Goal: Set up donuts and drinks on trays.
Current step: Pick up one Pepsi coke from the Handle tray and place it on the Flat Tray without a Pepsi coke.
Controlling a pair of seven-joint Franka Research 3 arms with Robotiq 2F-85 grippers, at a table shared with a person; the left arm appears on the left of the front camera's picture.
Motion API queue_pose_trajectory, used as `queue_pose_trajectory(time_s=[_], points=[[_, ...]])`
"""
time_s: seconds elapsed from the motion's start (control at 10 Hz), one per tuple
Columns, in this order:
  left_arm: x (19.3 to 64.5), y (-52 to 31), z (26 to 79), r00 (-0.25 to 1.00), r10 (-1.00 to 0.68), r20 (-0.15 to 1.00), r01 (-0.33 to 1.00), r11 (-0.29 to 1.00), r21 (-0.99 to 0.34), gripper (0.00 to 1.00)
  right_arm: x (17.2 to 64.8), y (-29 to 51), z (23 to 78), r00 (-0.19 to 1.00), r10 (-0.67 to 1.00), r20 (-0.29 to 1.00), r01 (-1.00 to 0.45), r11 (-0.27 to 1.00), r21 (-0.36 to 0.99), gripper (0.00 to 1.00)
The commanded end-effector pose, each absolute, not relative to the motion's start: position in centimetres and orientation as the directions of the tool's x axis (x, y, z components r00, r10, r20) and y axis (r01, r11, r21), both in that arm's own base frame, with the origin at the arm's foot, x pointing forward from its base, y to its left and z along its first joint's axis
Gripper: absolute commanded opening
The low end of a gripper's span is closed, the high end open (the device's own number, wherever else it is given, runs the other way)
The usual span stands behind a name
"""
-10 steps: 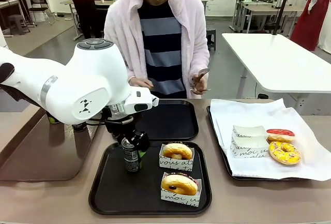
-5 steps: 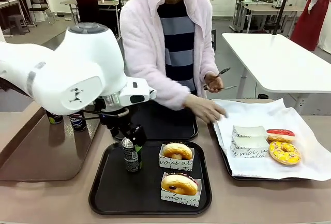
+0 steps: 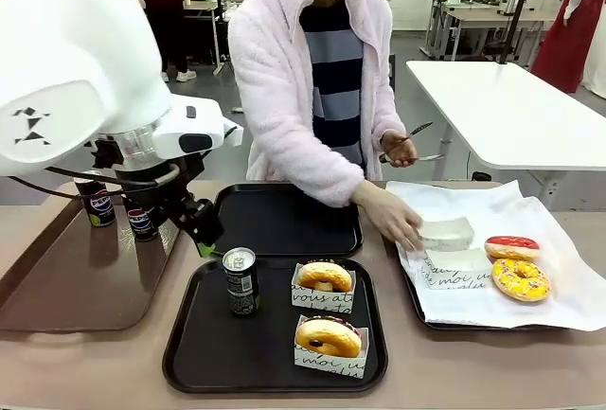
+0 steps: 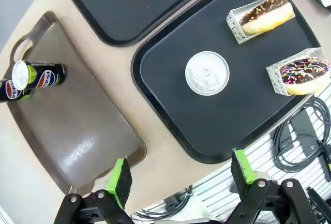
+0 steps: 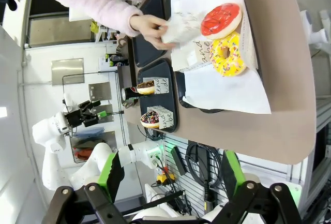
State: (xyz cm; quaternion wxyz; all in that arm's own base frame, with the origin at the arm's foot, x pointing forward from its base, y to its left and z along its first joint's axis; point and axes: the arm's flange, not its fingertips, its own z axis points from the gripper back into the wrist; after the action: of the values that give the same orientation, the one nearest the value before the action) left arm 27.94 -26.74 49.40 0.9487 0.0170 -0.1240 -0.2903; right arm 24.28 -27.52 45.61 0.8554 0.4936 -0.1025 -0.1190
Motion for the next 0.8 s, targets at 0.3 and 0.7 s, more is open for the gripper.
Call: queue_pose_trajectory(time_s=[0.3,0.7], points=[[31.9,-25.4,49.3,0.875,-0.406,0.264,0.394,0.914,0.096,1.0,24.4,-27.7,45.6,0.95,-0.302,0.077,0.078,0.47,0.879,1.0],[44.2,-15.7,49.9,0.978,-0.028,0.208,0.026,1.0,0.011,1.0,24.4,-27.7,45.6,0.95,-0.302,0.077,0.078,0.47,0.879,1.0]])
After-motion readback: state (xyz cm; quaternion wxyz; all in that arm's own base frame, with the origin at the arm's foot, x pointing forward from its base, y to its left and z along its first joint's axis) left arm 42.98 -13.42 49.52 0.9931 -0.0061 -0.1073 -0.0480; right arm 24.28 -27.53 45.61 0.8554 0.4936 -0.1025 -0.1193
